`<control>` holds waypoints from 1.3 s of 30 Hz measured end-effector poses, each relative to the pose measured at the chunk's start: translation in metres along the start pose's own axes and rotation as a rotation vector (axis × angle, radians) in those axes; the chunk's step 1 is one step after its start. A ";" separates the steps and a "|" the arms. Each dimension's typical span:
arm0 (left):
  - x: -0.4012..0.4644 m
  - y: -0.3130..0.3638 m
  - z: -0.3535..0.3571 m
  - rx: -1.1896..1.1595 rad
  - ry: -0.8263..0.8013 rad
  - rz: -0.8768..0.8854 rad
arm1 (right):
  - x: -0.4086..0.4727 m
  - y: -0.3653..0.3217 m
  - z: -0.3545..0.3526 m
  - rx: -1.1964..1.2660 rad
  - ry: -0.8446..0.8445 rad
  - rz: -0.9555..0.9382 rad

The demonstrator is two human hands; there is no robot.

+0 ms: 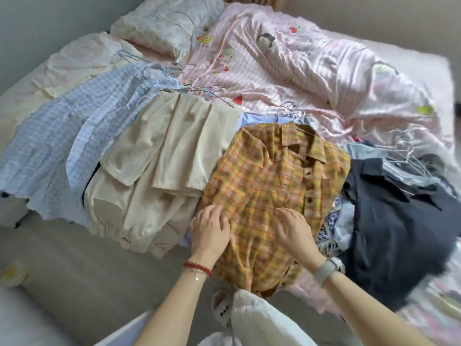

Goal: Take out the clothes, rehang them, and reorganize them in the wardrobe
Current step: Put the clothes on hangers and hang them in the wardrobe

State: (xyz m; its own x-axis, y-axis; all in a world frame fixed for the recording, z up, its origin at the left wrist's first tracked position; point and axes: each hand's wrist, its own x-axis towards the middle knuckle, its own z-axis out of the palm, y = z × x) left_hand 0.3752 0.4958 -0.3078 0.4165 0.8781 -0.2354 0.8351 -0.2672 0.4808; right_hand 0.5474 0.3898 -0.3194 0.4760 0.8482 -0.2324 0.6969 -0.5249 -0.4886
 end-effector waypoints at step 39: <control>0.181 0.443 0.317 0.420 -0.421 0.398 | 0.087 0.526 -0.215 0.005 0.381 0.430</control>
State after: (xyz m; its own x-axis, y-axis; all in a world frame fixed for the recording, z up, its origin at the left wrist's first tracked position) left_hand 0.9346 0.4109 -0.4054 0.7507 0.4772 -0.4569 0.6237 -0.7400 0.2520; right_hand 1.0709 0.1721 -0.4156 0.8765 0.4725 -0.0924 0.3955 -0.8160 -0.4216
